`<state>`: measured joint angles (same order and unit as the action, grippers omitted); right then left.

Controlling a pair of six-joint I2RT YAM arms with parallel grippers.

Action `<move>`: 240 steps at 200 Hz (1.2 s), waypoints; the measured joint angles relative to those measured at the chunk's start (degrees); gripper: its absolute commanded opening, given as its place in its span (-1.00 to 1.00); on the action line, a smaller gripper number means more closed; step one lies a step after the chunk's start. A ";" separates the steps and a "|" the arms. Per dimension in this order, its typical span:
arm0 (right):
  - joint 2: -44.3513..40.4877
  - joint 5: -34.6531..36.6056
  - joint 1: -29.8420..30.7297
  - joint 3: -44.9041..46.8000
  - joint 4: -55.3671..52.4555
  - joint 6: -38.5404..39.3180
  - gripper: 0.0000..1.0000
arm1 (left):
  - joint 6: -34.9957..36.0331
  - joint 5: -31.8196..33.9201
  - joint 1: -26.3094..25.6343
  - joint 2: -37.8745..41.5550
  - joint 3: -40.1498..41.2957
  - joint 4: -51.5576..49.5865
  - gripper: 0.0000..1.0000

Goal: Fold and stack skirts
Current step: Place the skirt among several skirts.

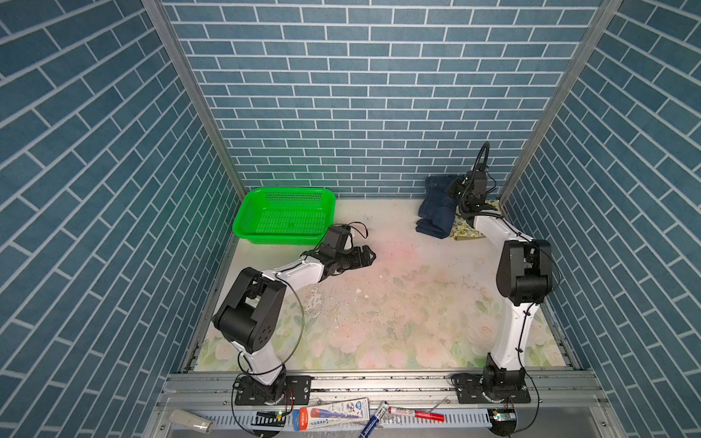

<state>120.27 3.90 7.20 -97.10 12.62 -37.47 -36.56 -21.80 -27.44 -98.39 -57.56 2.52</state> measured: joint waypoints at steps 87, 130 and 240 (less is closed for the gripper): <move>2.64 9.92 -5.25 -1.09 12.79 -8.70 -1.00 | -0.09 -0.24 0.00 0.00 -0.02 0.20 0.80; 2.64 13.31 -8.11 -0.63 17.18 -11.82 -1.00 | -0.04 -0.11 0.00 0.02 -0.04 -0.28 0.77; -1.09 13.81 -16.79 23.69 14.88 -22.64 0.57 | -0.07 0.76 -1.31 0.02 -0.15 -0.42 0.78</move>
<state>119.17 17.72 -9.58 -73.41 27.51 -60.12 -36.62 -21.04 -28.75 -98.37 -57.71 2.11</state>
